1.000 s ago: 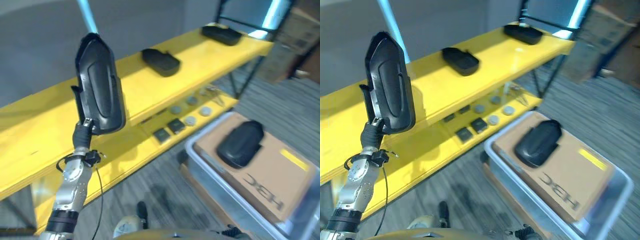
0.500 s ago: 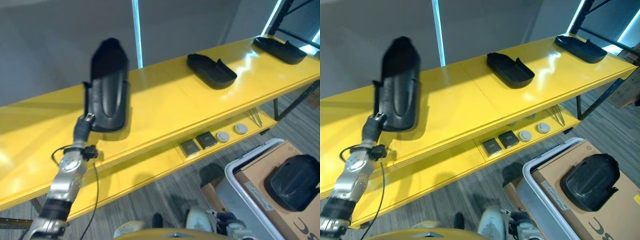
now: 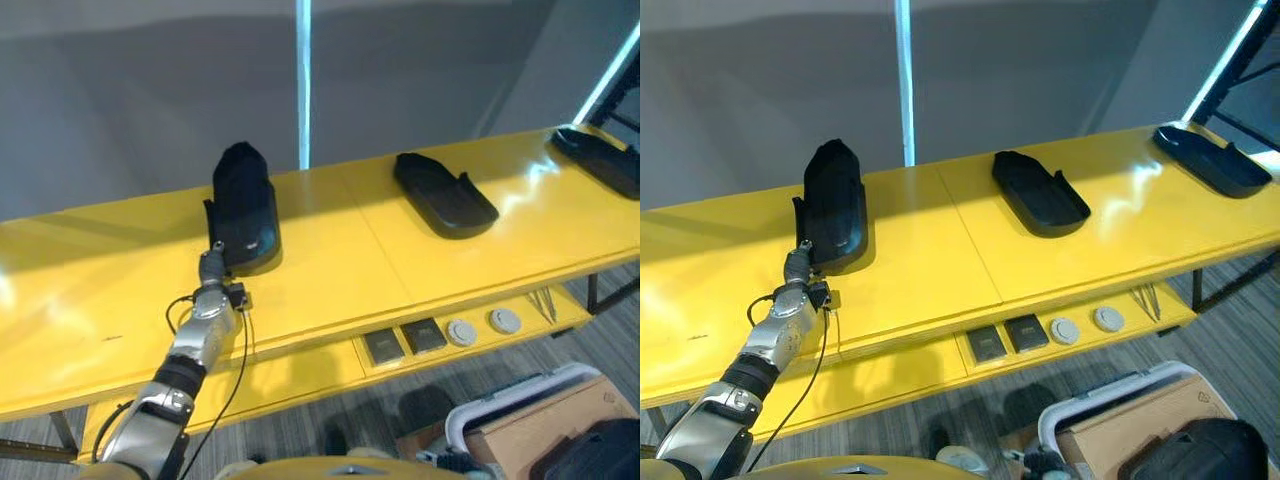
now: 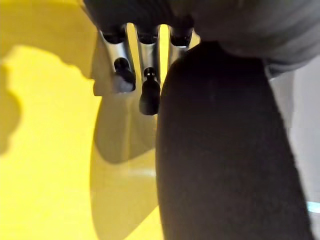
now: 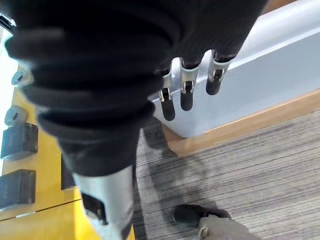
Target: Move parts from the plastic box to the shelf.
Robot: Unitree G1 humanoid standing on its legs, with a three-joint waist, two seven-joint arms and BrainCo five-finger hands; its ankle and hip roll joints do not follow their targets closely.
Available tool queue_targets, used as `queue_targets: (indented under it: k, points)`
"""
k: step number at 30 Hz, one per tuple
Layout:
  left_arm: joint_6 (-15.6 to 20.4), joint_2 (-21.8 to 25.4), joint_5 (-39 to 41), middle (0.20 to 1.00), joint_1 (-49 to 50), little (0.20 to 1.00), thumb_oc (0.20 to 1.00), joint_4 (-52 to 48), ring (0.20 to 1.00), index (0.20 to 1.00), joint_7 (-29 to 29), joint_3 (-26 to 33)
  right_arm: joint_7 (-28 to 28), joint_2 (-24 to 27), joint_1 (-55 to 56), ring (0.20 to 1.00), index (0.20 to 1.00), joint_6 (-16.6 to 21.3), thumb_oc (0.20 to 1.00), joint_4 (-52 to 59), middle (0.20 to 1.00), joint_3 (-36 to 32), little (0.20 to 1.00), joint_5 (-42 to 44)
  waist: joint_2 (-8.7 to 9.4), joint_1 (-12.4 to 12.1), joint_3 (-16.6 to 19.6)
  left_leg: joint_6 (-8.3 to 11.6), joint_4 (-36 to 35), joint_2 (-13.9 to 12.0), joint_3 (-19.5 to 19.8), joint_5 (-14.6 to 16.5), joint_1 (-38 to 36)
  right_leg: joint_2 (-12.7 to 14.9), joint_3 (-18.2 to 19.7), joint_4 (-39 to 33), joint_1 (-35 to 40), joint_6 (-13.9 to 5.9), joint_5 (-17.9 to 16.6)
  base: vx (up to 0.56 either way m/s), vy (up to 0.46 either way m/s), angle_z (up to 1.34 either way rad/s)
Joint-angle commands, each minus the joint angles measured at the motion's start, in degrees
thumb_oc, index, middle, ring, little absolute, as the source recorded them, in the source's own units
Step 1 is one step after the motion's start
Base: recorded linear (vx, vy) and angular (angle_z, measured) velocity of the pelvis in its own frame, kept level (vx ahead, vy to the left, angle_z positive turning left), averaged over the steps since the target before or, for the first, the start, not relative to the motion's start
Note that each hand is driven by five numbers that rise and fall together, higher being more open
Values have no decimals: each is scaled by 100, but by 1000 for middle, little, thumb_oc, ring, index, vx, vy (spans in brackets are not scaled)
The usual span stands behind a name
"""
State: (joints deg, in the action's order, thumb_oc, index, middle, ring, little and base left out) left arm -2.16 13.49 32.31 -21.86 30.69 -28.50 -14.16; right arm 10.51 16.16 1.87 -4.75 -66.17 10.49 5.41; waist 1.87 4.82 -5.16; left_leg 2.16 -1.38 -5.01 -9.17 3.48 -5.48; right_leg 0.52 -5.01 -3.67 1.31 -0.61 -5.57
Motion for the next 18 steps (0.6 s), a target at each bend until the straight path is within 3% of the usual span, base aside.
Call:
queue_targets:
  k: [1,10,18]
  points:
    - [-108,-271,-58,200,-44,200,200,243,200,200,-70,-133,36,54,222,1000,1000,-25,1000,-158,1000,66,1000,115,-109,229,36,-4,-217,-99,88,-530,130,411,91,168,-102,-655,75,47,-23,-20]
    - [-232,-593,-90,200,-23,200,200,1126,200,200,-606,-229,100,-140,181,1000,1000,26,1000,-261,1000,380,1000,-188,-198,385,83,6,-338,-118,-27,-540,17,370,286,49,-18,-667,89,16,-5,-23]
    - [-86,-692,-86,200,61,200,200,1564,200,200,-683,-80,70,-134,173,1000,1000,119,1000,-365,1000,421,1000,-315,-213,392,66,16,-352,-125,-57,-536,-33,373,322,-20,82,-668,101,-5,4,-1]
